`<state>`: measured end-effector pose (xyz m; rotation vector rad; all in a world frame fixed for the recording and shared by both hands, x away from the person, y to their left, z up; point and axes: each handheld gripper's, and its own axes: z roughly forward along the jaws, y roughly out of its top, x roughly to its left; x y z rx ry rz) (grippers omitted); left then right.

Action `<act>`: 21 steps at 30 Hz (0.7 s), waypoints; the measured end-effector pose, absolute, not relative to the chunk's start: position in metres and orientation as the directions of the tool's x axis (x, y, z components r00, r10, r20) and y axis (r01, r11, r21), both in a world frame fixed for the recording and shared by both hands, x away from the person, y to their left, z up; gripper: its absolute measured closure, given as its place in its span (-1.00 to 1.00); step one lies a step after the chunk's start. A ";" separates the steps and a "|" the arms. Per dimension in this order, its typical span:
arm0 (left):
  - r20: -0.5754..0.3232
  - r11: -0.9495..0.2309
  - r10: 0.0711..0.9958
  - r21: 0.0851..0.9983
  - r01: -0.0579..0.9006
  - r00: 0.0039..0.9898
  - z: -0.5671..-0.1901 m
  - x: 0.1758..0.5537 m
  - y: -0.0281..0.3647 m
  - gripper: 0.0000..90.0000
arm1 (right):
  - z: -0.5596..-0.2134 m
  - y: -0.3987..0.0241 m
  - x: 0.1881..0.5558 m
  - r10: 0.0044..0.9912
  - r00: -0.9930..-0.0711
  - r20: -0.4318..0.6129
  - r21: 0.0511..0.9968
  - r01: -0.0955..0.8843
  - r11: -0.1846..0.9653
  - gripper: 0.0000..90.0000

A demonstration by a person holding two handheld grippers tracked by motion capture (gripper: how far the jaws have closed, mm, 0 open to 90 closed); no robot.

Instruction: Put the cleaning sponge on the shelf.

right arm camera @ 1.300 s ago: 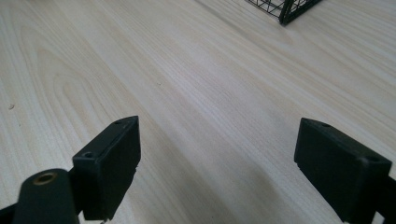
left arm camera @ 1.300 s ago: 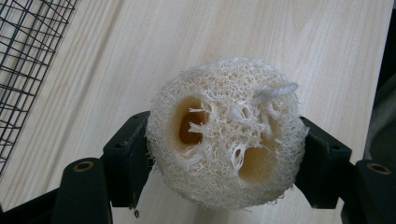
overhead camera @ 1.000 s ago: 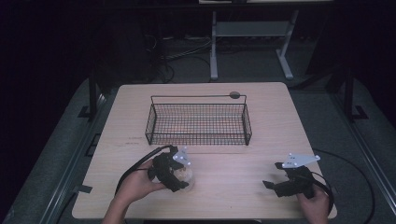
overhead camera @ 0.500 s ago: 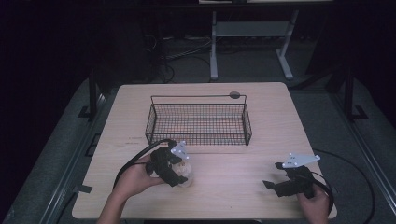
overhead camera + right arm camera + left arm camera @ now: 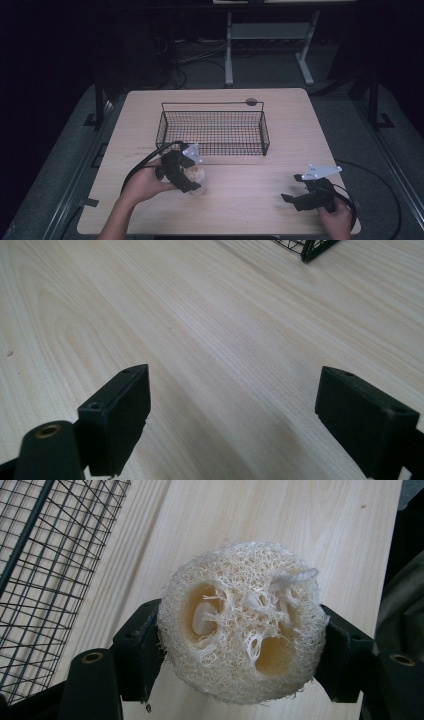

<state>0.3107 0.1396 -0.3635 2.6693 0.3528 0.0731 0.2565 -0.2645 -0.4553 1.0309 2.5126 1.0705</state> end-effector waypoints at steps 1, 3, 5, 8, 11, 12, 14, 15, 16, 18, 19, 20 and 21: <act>-0.007 -0.870 0.257 0.435 0.234 0.966 -0.361 0.313 0.140 -0.34 | -0.455 -0.264 0.256 0.682 -0.728 0.068 0.702 0.520 0.486 -0.68; -0.007 -0.868 0.258 0.437 0.235 0.966 -0.359 0.315 0.140 -0.34 | -0.455 -0.264 0.256 0.681 -0.729 0.069 0.702 0.520 0.486 -0.69; -0.010 -0.867 0.258 0.439 0.235 0.966 -0.357 0.317 0.141 -0.34 | -0.455 -0.264 0.256 0.681 -0.730 0.068 0.702 0.520 0.487 -0.69; -0.010 -0.870 0.254 0.435 0.233 0.967 -0.353 0.322 0.142 -0.34 | -0.455 -0.263 0.256 0.680 -0.730 0.068 0.700 0.520 0.488 -0.69; -0.014 -0.868 0.256 0.437 0.236 0.967 -0.350 0.326 0.142 -0.34 | -0.455 -0.262 0.256 0.679 -0.731 0.072 0.702 0.520 0.486 -0.69; -0.012 -0.869 0.253 0.436 0.233 0.967 -0.348 0.328 0.142 -0.34 | -0.455 -0.262 0.256 0.677 -0.732 0.073 0.704 0.519 0.485 -0.69; -0.015 -0.869 0.255 0.435 0.236 0.967 -0.346 0.332 0.142 -0.34 | -0.454 -0.261 0.256 0.673 -0.737 0.066 0.702 0.514 0.493 -0.69; -0.017 -0.870 0.257 0.432 0.239 0.966 -0.344 0.335 0.141 -0.34 | -0.454 -0.260 0.256 0.672 -0.738 0.066 0.703 0.512 0.494 -0.68; -0.018 -0.870 0.255 0.432 0.237 0.967 -0.343 0.337 0.141 -0.34 | -0.454 -0.259 0.256 0.673 -0.737 0.066 0.702 0.514 0.493 -0.69; -0.021 -0.868 0.254 0.437 0.237 0.967 -0.342 0.338 0.141 -0.34 | -0.454 -0.259 0.256 0.671 -0.739 0.063 0.704 0.509 0.495 -0.69; -0.023 -0.866 0.256 0.439 0.240 0.966 -0.341 0.340 0.141 -0.34 | -0.454 -0.258 0.256 0.670 -0.739 0.061 0.704 0.508 0.496 -0.69; -0.021 -0.868 0.252 0.437 0.236 0.968 -0.340 0.342 0.140 -0.34 | -0.454 -0.258 0.256 0.670 -0.740 0.060 0.704 0.507 0.497 -0.69; -0.021 -0.870 0.251 0.434 0.235 0.968 -0.339 0.343 0.139 -0.34 | -0.454 -0.258 0.256 0.670 -0.740 0.060 0.704 0.507 0.497 -0.69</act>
